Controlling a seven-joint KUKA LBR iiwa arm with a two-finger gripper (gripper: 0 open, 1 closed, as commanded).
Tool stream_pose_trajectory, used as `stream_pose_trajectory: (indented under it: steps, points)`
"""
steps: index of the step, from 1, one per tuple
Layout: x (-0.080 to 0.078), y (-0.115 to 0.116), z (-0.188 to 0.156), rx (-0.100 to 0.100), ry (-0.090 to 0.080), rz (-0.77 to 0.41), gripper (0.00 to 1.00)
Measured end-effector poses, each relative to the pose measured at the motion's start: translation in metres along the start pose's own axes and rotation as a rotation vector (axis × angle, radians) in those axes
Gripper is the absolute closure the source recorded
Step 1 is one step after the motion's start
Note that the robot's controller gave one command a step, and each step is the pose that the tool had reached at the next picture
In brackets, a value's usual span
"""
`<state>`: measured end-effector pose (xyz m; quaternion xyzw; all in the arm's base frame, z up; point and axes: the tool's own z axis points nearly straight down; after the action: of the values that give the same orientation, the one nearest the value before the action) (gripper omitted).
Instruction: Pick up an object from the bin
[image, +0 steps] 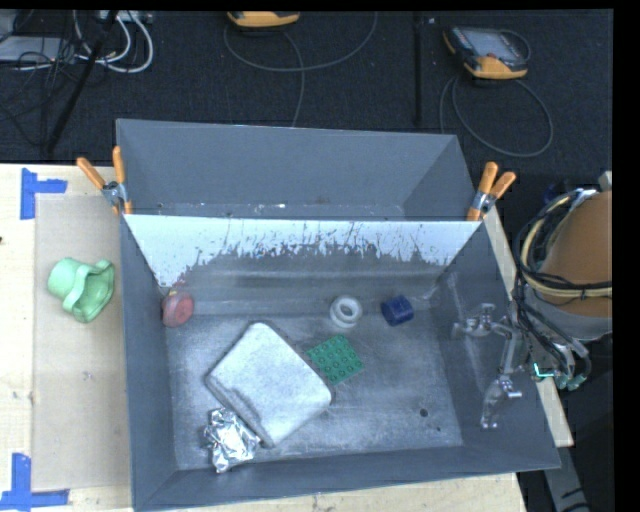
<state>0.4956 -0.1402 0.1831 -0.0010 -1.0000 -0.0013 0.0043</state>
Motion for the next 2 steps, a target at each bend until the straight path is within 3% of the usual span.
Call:
stream_pose_trajectory:
  steps: [1, 2]
  points:
    - [-0.002, 0.105, 0.025, -0.002, -0.004, -0.057, 0.0]
    - [-0.067, 0.168, 0.114, 0.002, -0.015, -0.05, 0.0]
